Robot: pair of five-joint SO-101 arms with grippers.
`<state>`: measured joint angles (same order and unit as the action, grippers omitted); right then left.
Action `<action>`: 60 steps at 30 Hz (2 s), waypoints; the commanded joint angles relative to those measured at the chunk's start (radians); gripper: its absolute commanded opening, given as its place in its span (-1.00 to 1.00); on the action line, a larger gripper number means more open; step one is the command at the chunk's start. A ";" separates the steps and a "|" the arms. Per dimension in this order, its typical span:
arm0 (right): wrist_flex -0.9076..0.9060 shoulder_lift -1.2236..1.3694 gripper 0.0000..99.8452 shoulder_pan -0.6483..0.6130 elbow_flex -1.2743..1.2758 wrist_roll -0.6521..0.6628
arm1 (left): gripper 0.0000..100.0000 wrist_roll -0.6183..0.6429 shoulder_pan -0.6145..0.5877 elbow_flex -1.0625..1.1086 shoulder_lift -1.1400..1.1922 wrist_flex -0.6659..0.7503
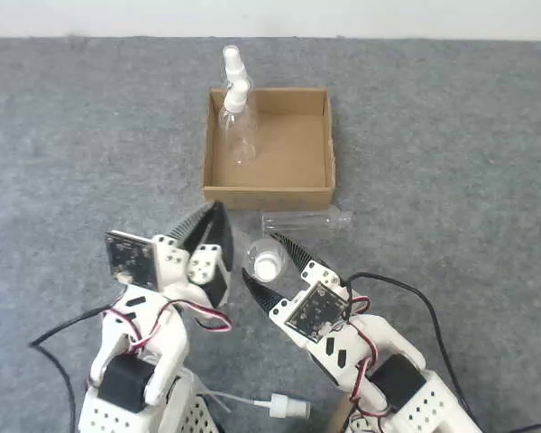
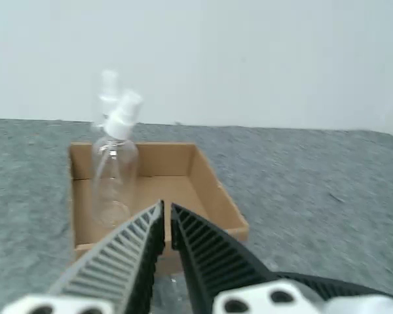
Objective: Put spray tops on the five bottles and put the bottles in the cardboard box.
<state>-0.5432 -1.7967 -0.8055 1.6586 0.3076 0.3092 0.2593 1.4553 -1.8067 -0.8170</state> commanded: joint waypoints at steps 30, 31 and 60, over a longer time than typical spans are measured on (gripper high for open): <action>-0.143 0.005 -0.99 0.087 -0.230 -0.005 | -0.98 -0.014 -0.347 0.229 -0.014 0.075; -0.143 0.005 -0.99 0.087 -0.244 -0.005 | -0.98 -0.014 -0.347 0.229 -0.014 0.075; 0.110 0.963 -0.99 0.087 -0.853 -0.002 | -0.98 -0.014 -0.508 0.229 -0.014 0.149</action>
<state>-0.4971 -0.9068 -0.7304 0.9145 0.3092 0.3030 -0.2470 1.6978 -1.8067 -0.7020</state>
